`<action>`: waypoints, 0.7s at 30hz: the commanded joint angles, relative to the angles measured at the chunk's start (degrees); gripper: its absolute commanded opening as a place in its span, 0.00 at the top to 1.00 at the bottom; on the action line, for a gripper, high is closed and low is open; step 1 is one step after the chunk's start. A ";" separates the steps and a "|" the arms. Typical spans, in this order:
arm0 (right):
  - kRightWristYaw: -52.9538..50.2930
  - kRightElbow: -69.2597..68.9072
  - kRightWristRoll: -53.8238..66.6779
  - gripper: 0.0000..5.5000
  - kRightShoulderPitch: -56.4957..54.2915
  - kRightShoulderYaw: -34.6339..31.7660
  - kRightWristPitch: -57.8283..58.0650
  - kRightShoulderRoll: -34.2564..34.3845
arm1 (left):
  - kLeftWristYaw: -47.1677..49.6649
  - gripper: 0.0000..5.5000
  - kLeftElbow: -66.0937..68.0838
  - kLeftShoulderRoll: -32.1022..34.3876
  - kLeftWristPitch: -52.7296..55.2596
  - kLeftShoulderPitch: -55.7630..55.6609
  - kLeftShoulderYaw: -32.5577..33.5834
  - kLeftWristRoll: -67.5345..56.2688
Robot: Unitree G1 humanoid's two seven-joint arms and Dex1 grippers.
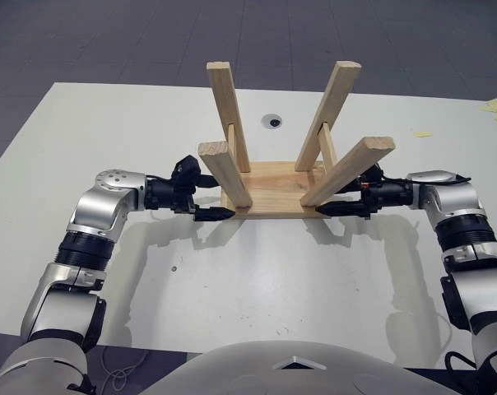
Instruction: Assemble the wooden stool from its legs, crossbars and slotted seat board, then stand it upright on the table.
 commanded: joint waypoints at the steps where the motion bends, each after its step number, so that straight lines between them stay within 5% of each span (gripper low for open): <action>1: 0.95 3.23 -2.30 0.05 -1.65 0.40 -1.64 0.28 | 0.15 0.02 2.52 -1.78 -1.39 -2.14 0.17 1.32; 21: 2.20 3.32 -4.95 0.63 -1.06 -0.17 -1.93 1.94 | -0.51 0.61 5.79 -4.61 -1.56 -3.31 1.16 2.44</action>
